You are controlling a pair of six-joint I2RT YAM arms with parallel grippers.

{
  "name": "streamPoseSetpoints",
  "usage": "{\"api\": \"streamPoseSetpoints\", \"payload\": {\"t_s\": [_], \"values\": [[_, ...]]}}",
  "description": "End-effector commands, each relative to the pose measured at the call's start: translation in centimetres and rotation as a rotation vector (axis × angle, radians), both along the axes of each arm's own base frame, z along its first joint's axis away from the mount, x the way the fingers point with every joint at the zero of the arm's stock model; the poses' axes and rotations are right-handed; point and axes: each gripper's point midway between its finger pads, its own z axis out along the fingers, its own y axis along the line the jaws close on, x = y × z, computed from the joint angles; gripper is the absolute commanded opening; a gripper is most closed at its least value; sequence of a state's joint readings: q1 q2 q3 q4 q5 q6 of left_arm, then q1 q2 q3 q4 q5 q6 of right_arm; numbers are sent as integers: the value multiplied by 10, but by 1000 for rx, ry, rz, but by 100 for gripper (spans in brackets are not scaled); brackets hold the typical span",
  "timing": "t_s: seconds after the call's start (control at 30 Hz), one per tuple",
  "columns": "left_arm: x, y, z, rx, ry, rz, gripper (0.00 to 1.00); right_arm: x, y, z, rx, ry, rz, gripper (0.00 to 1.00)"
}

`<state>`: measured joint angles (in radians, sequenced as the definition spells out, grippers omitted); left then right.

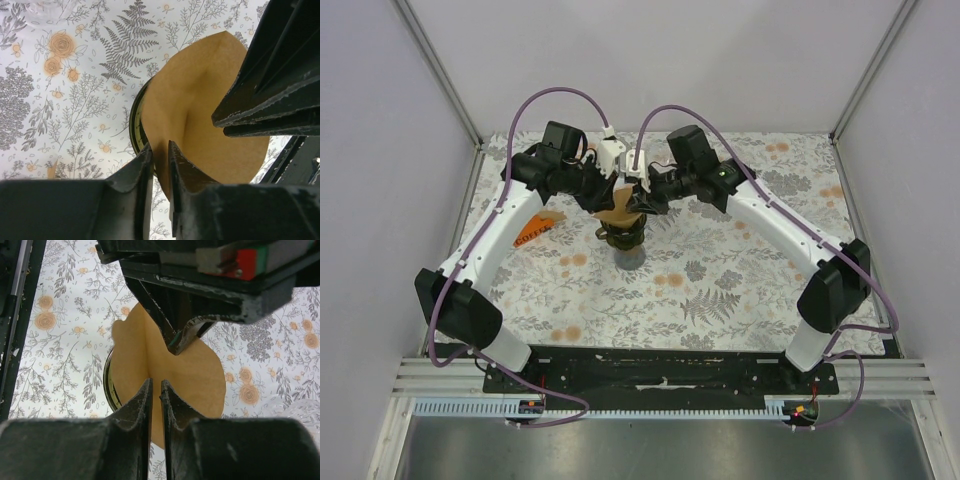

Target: Place the coffee filter in the dripper

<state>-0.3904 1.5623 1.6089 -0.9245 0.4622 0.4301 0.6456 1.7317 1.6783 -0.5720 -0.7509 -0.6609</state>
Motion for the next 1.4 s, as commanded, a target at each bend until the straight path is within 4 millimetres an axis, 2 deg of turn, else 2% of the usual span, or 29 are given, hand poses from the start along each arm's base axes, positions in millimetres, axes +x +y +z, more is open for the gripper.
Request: {"api": "streamPoseSetpoints", "payload": {"t_s": [0.0,0.17,0.3,0.4,0.63,0.83,1.0,1.1,1.37], "values": [[6,-2,31,-46,-77,27,30,-1,7,-13,-51,-54,17,18],[10,5,43,-77,-79,57,51,4,10,-30,-109,-64,14,18],[13,12,50,-149,-41,80,61,10,12,-28,-124,-69,4,18],[13,18,51,-180,-16,96,64,13,14,-34,-152,-68,-6,18],[13,29,54,-254,38,133,68,20,26,-48,-238,-69,-37,17],[5,25,39,-287,127,156,69,20,30,-68,-327,-56,-48,16],[13,34,54,-375,175,249,69,16,34,-81,-362,-52,-42,16],[12,36,54,-406,213,277,69,15,35,-89,-388,-56,-44,16],[-6,21,22,-406,305,249,69,15,43,-87,-379,-64,-36,16]]}}
